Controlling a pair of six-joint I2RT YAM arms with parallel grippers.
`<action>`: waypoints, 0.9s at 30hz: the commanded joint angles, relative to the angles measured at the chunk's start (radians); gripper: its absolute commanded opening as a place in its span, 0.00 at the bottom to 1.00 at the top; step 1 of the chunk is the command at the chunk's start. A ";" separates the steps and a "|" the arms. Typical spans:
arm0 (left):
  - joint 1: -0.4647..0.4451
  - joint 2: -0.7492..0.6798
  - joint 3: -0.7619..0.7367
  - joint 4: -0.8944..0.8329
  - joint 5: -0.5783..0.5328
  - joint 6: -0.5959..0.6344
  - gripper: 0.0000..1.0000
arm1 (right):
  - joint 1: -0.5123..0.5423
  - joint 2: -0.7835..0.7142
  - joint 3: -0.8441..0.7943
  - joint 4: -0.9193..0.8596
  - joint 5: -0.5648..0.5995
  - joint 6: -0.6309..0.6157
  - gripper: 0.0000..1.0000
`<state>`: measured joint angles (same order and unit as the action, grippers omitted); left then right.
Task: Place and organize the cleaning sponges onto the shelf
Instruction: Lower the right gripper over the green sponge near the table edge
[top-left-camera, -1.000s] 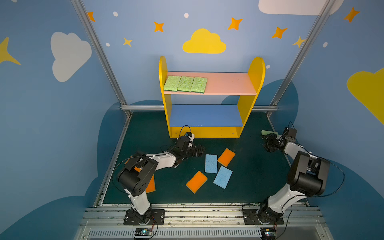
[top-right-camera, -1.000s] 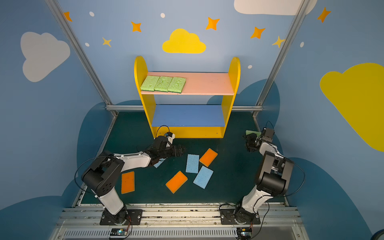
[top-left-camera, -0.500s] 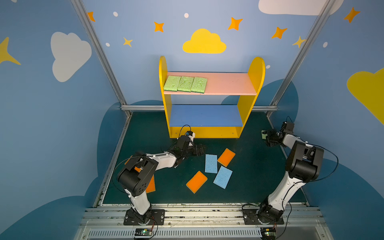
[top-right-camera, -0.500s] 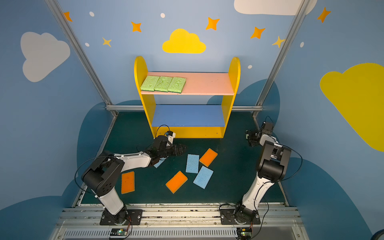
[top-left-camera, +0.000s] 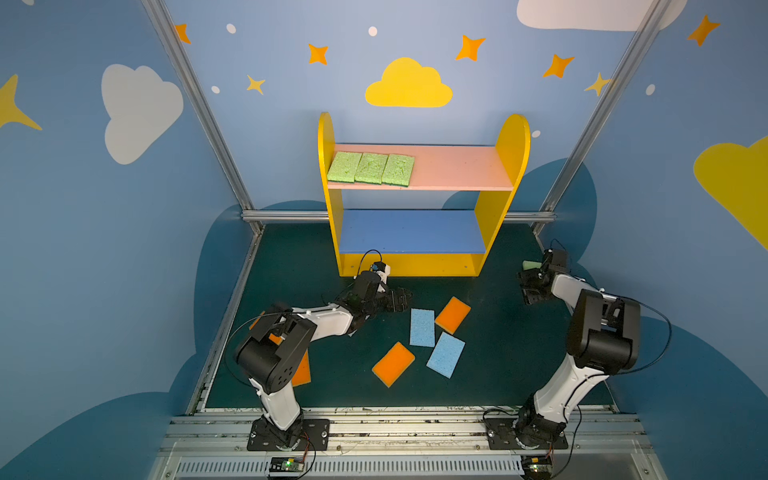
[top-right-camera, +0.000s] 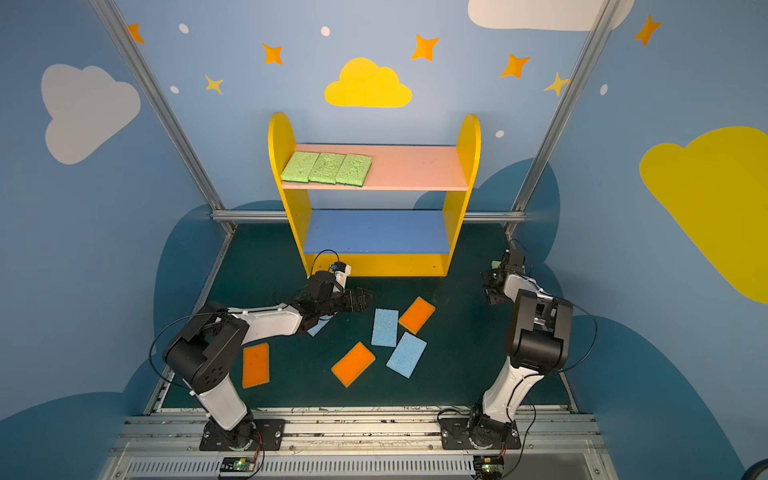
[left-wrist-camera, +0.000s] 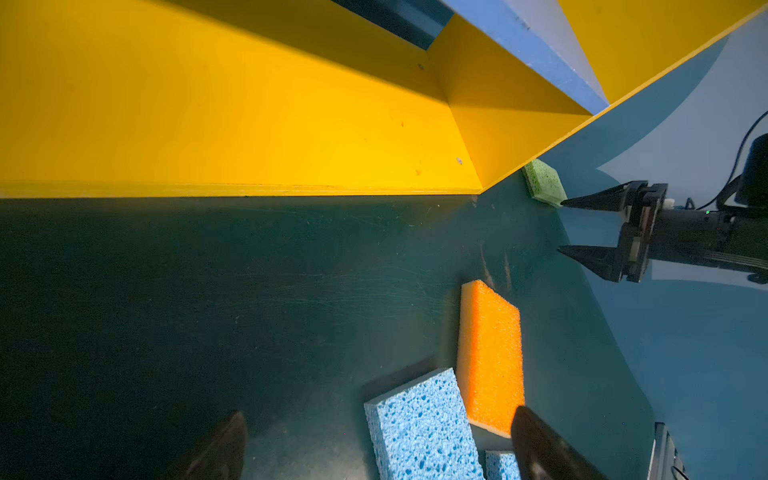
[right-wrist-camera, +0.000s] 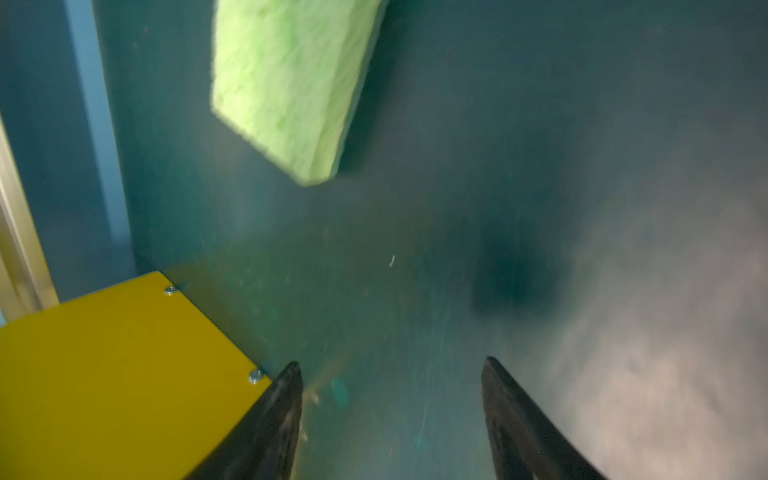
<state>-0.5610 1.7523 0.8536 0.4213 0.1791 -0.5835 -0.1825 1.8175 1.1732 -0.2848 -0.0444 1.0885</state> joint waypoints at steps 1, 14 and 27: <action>0.000 -0.016 -0.020 0.020 -0.004 0.005 0.98 | 0.041 -0.008 0.118 -0.134 0.131 0.024 0.69; 0.002 -0.007 -0.019 0.015 0.000 0.008 0.98 | 0.071 0.242 0.615 -0.460 0.281 -0.019 0.75; 0.003 0.011 -0.013 0.020 0.009 0.001 0.98 | 0.130 0.312 0.665 -0.444 0.330 -0.046 0.72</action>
<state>-0.5610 1.7527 0.8410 0.4236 0.1806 -0.5838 -0.0696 2.1262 1.8599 -0.7208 0.2363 1.0500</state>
